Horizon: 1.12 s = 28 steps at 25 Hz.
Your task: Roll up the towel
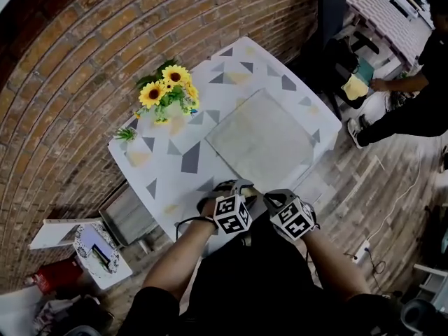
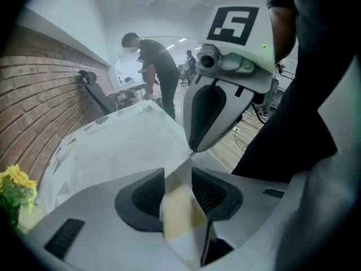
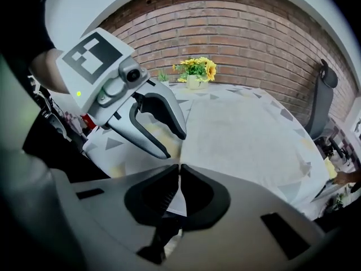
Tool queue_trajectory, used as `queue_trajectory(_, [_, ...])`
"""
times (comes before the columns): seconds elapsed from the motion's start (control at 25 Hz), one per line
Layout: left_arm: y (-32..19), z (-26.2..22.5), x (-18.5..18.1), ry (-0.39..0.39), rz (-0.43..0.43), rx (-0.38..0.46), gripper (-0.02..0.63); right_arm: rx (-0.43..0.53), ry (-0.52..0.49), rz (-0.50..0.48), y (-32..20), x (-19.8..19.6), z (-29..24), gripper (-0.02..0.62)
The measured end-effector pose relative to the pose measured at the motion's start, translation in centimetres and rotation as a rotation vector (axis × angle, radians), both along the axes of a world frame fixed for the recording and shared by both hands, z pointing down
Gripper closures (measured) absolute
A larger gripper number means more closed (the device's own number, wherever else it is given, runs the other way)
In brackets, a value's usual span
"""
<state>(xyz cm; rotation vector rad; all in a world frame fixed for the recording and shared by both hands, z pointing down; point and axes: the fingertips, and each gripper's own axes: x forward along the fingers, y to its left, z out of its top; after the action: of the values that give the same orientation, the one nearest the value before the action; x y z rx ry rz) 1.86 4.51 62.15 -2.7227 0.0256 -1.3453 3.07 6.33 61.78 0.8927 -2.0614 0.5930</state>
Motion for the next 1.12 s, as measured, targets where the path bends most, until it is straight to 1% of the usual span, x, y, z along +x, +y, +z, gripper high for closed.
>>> queue_trajectory(0.12, [0.3,0.6,0.9,-0.016,0.033,-0.005,0.451,-0.011,-0.003,-0.023,0.2,0.3,-0.2,0.566])
queue_trajectory(0.32, [0.4,1.4,1.5,-0.036,0.053,-0.029,0.522,-0.038,0.006,-0.097,0.0,0.1,0.2,0.566])
queue_trajectory(0.4, [0.6,1.7,1.4,-0.045,0.056,-0.048,0.537,-0.055,0.014,-0.116,-0.3,0.1,0.6,0.566])
queue_trajectory(0.52, [0.8,1.9,1.4,-0.050,0.048,-0.066,0.541,-0.064,0.032,-0.141,-0.9,0.0,1.0,0.566])
queue_trajectory(0.72, [0.7,2.2,1.3,-0.046,0.010,-0.082,0.540,-0.084,0.067,-0.170,-2.0,0.3,1.8,0.574])
queue_trajectory(0.88, [0.6,2.0,1.3,-0.039,-0.010,-0.069,0.540,-0.095,0.092,-0.207,-2.5,0.3,2.4,0.578])
queue_trajectory(1.0, [0.8,1.8,1.5,-0.036,-0.002,-0.053,0.540,-0.098,0.093,-0.213,-2.9,0.4,2.7,0.578])
queue_trajectory(1.12, [1.0,2.1,1.8,-0.051,0.022,-0.037,0.540,-0.107,0.085,-0.204,-3.1,0.7,3.0,0.577])
